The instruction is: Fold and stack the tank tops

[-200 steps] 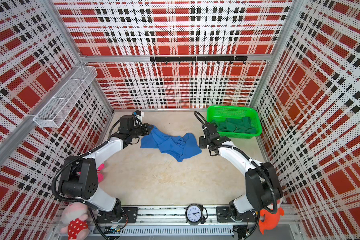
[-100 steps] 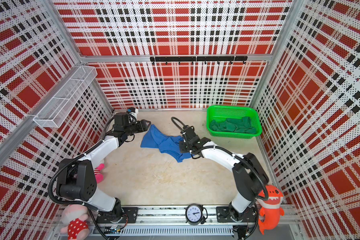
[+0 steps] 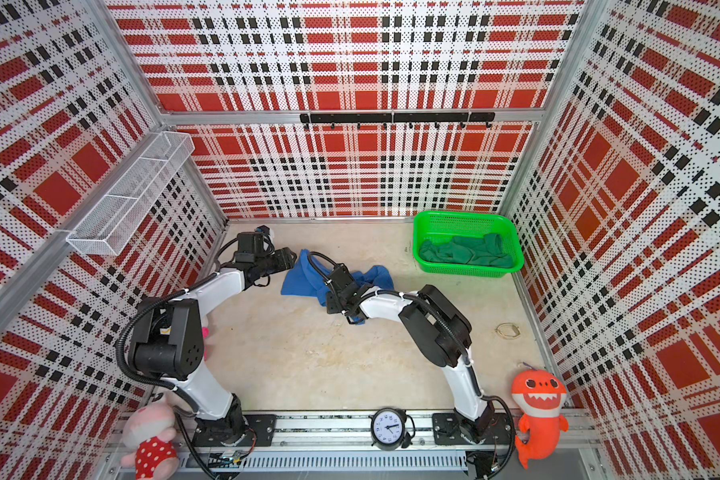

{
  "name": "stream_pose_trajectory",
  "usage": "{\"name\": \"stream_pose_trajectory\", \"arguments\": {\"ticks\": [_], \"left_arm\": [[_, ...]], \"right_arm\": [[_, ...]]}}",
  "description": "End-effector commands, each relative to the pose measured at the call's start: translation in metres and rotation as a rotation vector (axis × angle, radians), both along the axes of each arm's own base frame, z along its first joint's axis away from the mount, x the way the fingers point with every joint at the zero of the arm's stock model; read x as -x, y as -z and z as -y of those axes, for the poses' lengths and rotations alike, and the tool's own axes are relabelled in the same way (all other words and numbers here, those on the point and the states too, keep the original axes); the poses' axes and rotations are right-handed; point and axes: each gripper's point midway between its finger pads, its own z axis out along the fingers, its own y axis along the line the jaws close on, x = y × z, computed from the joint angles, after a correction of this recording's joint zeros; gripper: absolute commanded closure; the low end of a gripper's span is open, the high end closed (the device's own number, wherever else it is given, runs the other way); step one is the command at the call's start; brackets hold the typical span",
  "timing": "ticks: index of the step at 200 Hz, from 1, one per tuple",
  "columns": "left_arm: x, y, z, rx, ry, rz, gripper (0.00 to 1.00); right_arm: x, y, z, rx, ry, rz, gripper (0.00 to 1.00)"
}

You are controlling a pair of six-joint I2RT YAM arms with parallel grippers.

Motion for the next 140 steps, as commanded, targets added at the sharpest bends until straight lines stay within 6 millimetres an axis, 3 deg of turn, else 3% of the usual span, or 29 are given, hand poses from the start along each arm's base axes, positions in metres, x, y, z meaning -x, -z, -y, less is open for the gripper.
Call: {"name": "stream_pose_trajectory", "arguments": {"ticks": [1, 11, 49, 78, 101, 113, 140], "left_arm": [[-0.005, -0.004, 0.001, 0.037, -0.016, 0.028, 0.29], [-0.005, -0.004, 0.002, 0.044, -0.017, 0.034, 0.29], [-0.006, 0.002, 0.003, 0.055, -0.014, 0.03, 0.21], [-0.006, 0.011, 0.009, 0.119, -0.01, 0.015, 0.14], [-0.006, 0.025, 0.022, 0.217, 0.025, -0.021, 0.01], [-0.007, 0.032, 0.03, 0.252, 0.036, -0.034, 0.02], [-0.017, 0.038, 0.032, 0.281, 0.032, -0.031, 0.02]], "right_arm": [[-0.023, -0.024, 0.016, -0.035, 0.093, 0.085, 0.9], [-0.028, -0.03, 0.028, -0.03, 0.108, 0.093, 1.0], [-0.035, -0.05, 0.111, 0.072, 0.205, 0.124, 1.0], [-0.018, -0.069, 0.146, 0.178, 0.177, 0.155, 1.0], [-0.003, -0.082, 0.145, 0.161, 0.099, 0.156, 1.0], [0.003, -0.086, 0.135, 0.11, 0.043, 0.144, 1.0], [0.011, -0.085, 0.117, 0.023, -0.015, 0.112, 0.71]]}}
